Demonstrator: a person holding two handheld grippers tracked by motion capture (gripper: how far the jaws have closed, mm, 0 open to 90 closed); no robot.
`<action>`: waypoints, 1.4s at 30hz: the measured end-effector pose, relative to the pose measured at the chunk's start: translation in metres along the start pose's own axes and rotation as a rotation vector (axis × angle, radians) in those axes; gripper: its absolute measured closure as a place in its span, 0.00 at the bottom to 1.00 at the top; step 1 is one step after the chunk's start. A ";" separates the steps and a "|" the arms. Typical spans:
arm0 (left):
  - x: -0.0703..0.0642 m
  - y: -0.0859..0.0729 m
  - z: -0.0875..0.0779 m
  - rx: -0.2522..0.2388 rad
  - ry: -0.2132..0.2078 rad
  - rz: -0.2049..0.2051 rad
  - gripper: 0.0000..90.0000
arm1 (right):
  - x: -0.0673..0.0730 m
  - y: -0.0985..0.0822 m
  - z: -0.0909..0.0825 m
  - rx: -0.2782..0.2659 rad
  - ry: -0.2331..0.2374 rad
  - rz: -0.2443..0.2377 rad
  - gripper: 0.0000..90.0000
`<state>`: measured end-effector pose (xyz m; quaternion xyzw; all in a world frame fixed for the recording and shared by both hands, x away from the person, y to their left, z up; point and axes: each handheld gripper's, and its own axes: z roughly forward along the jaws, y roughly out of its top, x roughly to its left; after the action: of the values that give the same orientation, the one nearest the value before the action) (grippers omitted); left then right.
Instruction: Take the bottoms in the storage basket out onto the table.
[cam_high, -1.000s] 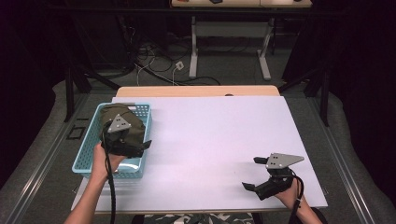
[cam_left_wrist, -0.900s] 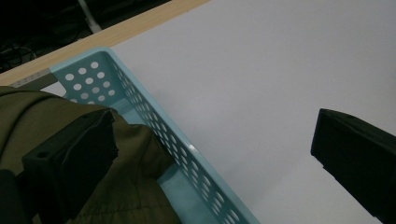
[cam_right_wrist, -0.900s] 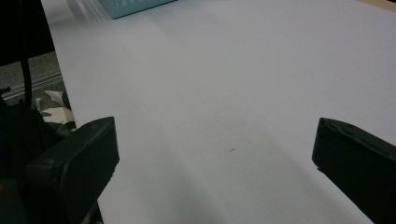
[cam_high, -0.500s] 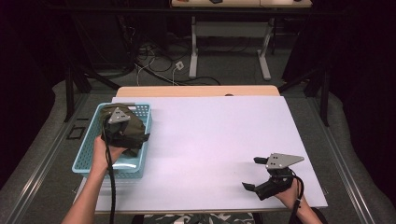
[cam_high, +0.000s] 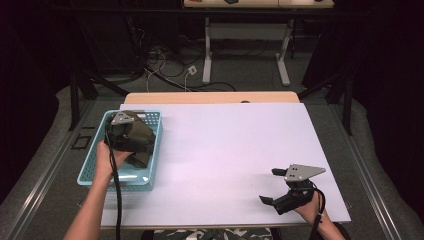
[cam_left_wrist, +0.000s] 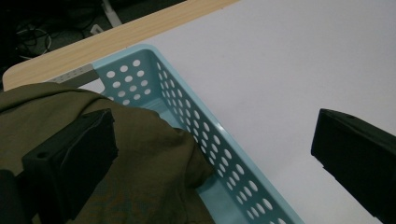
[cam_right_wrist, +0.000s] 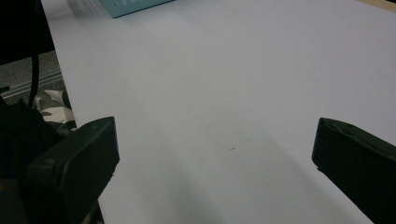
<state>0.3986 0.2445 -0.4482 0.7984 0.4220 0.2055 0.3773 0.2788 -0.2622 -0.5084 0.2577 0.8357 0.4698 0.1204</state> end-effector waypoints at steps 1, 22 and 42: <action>0.002 0.000 0.001 0.003 0.003 -0.003 0.00 | 0.000 0.000 0.000 0.000 0.000 0.000 0.01; 0.036 0.000 0.011 0.093 0.135 -0.003 0.00 | -0.001 0.000 0.000 0.003 0.001 0.006 0.01; 0.065 -0.011 0.024 0.195 0.201 -0.063 0.00 | -0.001 0.000 0.000 0.002 0.002 0.007 0.01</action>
<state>0.4451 0.2917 -0.4714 0.7930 0.5004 0.2307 0.2597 0.2796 -0.2625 -0.5089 0.2604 0.8352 0.4698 0.1176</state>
